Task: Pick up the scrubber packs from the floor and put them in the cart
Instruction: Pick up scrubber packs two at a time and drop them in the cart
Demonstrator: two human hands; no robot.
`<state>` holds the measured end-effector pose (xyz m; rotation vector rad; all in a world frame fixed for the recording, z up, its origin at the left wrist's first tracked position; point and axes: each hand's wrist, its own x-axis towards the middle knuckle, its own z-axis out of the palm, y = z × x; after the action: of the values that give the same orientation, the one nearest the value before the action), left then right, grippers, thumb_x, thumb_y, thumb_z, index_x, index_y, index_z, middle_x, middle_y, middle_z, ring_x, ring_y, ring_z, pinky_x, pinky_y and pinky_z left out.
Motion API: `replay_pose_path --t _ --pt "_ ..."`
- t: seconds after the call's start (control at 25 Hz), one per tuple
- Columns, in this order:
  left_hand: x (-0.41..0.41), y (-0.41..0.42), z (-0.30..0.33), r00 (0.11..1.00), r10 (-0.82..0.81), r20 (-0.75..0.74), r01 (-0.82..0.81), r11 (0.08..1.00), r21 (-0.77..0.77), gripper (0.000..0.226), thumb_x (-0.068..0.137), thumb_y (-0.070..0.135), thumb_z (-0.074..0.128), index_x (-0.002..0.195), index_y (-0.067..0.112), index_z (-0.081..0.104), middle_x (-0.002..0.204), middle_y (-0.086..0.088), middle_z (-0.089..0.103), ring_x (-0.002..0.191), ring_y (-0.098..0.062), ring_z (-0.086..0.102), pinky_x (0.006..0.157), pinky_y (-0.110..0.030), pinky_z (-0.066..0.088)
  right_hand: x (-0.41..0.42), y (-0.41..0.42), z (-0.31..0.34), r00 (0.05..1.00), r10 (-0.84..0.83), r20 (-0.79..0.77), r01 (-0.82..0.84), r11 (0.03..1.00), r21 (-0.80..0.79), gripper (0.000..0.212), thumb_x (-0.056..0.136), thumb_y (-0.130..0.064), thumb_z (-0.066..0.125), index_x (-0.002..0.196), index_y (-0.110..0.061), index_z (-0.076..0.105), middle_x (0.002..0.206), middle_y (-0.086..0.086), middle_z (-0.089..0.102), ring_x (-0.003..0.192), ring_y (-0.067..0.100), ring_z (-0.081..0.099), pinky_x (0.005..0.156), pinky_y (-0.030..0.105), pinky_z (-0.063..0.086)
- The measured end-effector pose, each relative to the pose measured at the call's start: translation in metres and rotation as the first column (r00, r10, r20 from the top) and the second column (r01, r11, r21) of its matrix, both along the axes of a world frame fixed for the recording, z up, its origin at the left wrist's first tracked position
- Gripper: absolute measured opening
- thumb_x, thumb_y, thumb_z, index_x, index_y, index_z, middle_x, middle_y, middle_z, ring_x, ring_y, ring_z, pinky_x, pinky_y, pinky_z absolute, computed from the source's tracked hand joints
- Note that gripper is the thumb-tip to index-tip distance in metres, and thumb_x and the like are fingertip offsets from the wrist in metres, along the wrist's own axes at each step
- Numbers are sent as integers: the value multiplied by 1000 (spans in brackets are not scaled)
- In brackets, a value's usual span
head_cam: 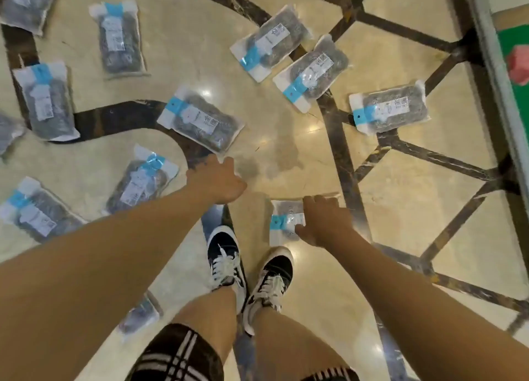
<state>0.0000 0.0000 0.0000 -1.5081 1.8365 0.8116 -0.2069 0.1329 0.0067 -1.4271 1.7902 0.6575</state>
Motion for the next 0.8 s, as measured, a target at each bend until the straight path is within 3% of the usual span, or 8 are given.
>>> replay_pose_path --t 0.12,0.24,0.36,0.48,0.6,0.64,0.72,0.8 --pt "0 -28 -87 1000 -25 9 26 999 -25 77 95 59 50 155 17 25 165 -21 13 144 -49 28 112 -57 31 -9 2 -94 998 -30 -53 33 998 50 69 87 -51 67 142 -18 42 143 8 52 136 37 46 105 52 45" --pt "6 -69 -167 998 -47 -33 43 992 -118 80 95 49 50 159 15 16 169 -19 -6 152 -52 4 119 -62 23 -13 7 -162 994 0 -108 11 994 105 77 85 -51 70 144 -17 36 147 10 45 141 41 37 112 55 39" --pt "12 -102 -221 999 -31 -36 25 988 -154 88 94 59 44 162 20 5 170 -15 -11 151 -55 -7 121 -66 13 -19 16 -209 990 13 -137 -6 999 48 87 83 -55 73 149 -20 28 150 11 41 145 45 31 117 58 30" --pt "20 -94 -238 994 -36 -103 17 984 -175 89 84 67 34 159 23 14 168 -15 10 147 -57 11 119 -65 20 -24 22 -223 983 -33 -180 34 999 -1 63 84 -69 62 128 -25 52 133 9 56 129 39 44 109 54 35" --pt "34 -54 -231 978 -80 -191 34 972 -234 75 84 61 41 150 27 34 160 -5 31 140 -46 26 106 -61 41 -29 31 -221 951 -229 -206 243 969 41 70 84 -80 52 120 -21 57 119 9 63 118 35 51 98 49 40" --pt "41 -38 -224 971 -82 -223 26 970 -242 69 86 57 45 147 26 42 156 -2 39 137 -44 30 101 -60 47 -27 34 -220 917 -357 -179 367 930 28 75 85 -81 50 121 -16 55 114 10 65 113 35 55 93 47 45" --pt "52 -1 -216 933 -155 -324 60 956 -286 61 87 54 47 133 17 61 139 -4 59 128 -43 43 89 -59 55 -20 39 -220 753 -657 -32 658 753 2 80 88 -77 50 119 -3 54 106 15 67 96 35 60 80 43 51" --pt "64 33 -221 887 -238 -396 91 930 -356 52 88 50 49 117 12 70 117 -5 72 117 -40 54 78 -55 58 -13 40 -220 600 -798 61 800 600 -12 76 90 -70 55 116 2 52 102 16 65 84 32 57 70 38 46"
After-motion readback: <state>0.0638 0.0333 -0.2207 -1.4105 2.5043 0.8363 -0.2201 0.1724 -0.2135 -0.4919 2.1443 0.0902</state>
